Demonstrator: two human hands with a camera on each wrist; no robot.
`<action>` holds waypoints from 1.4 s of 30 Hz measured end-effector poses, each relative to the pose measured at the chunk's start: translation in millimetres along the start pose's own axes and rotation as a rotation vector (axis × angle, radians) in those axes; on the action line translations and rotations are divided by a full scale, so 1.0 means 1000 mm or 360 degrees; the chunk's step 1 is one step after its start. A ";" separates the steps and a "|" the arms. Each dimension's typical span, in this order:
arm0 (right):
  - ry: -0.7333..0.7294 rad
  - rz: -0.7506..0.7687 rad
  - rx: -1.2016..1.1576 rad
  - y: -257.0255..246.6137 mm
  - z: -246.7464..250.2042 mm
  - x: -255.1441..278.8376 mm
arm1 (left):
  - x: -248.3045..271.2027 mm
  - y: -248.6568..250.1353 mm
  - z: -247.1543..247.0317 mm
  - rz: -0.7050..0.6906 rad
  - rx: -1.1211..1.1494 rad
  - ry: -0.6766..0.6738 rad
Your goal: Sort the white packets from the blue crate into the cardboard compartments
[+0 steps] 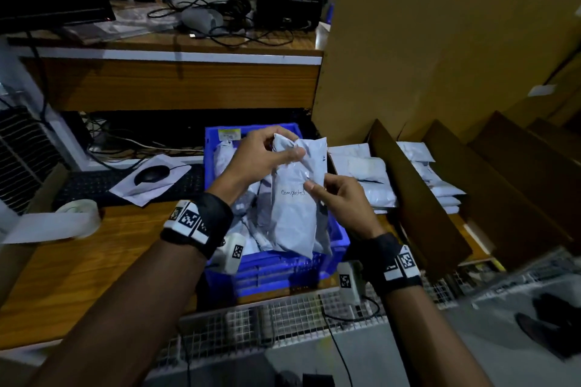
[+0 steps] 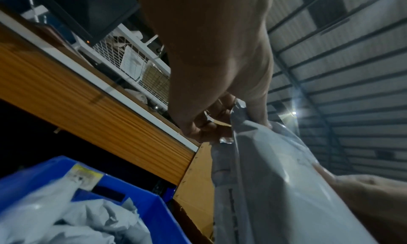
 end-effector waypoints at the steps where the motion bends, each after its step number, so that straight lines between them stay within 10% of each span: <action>1: 0.0017 0.0002 0.0040 0.001 0.000 0.004 | -0.001 0.000 -0.001 -0.0001 -0.0021 -0.0009; 11: 0.0147 -0.0018 0.0044 -0.004 0.014 0.039 | 0.016 0.011 -0.038 0.0061 0.0523 0.0283; 19: 0.0414 0.0091 -0.0187 -0.027 0.081 0.062 | 0.054 0.029 -0.091 0.0119 0.0359 -0.0180; 31: 0.0474 -0.0024 -0.0056 -0.011 0.241 0.149 | 0.070 0.078 -0.270 0.0280 0.0190 -0.0555; 42: 0.0546 -0.0345 0.0206 0.043 0.401 0.208 | 0.030 0.083 -0.396 0.0472 0.0275 -0.0218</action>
Point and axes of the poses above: each hand's wrist, its own x-axis away from the middle knuckle, its own z-axis out of the back of the hand, y = z × x, the point moved 1 cm from there along -x, towards the middle knuckle, and after that the axes turned 2 degrees about z, right-handed, at the moved point
